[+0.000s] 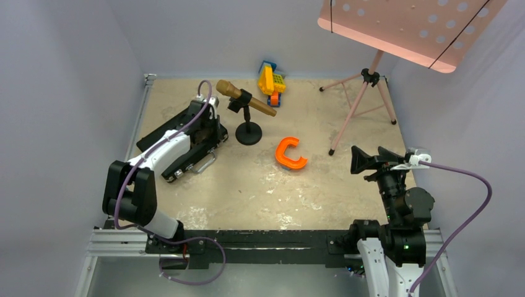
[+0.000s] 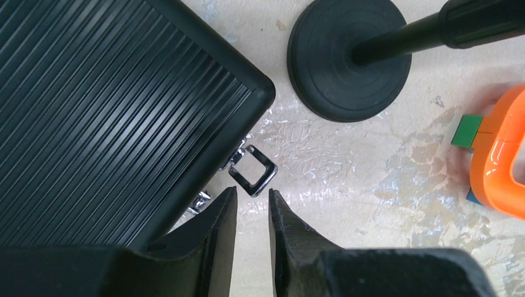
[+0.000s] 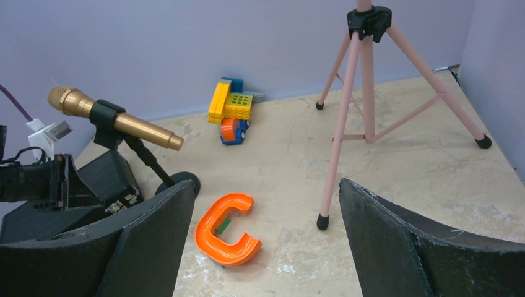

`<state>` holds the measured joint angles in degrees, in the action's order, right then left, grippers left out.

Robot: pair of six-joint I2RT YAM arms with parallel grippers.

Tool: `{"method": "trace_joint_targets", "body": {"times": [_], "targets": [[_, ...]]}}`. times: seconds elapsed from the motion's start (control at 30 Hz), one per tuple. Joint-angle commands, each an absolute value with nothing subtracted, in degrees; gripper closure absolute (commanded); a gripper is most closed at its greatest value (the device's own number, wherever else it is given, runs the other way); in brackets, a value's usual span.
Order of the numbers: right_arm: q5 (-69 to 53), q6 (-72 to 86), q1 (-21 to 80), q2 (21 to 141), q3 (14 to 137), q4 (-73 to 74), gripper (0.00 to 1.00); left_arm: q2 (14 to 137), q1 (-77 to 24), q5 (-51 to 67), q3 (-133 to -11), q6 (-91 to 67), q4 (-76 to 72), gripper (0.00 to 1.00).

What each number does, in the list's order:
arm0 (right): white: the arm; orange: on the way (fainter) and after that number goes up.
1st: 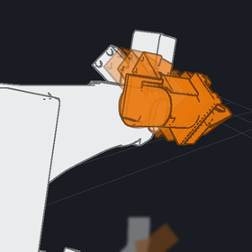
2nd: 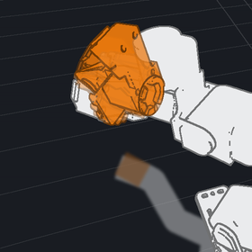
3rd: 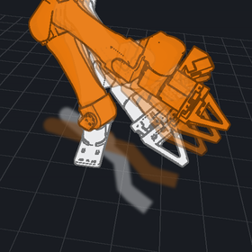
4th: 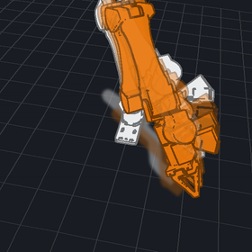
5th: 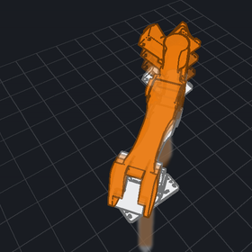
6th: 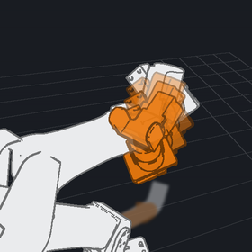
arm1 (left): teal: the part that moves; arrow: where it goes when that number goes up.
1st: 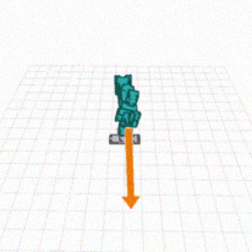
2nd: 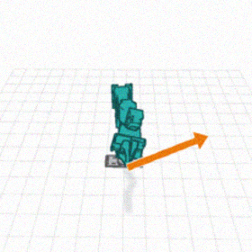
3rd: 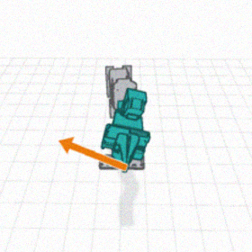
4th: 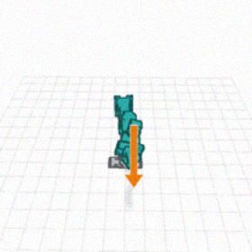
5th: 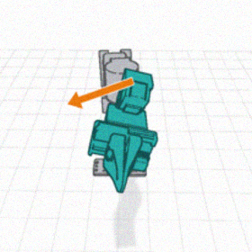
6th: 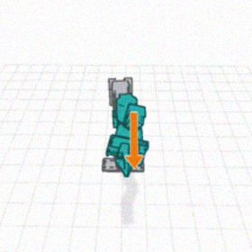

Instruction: Pack up texas hold em set

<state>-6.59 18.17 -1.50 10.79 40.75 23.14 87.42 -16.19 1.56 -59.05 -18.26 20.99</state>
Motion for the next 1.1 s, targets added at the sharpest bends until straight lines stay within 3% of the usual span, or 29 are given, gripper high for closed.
{"method": "trace_joint_targets", "body": {"times": [0.0, 1.07], "targets": [[-6.0, 18.4, -1.1, 10.4, 40.2, 21.5, 0.09, 87.8, -16.4, 0.4, -61.6, -16.8, 16.3, 0.72], [-5.9, 18.5, -1.1, 9.5, 39.9, 21.4, 0.09, 95.7, -22.1, -6.6, -60.0, -20.2, 21.0, 0.82]]}}
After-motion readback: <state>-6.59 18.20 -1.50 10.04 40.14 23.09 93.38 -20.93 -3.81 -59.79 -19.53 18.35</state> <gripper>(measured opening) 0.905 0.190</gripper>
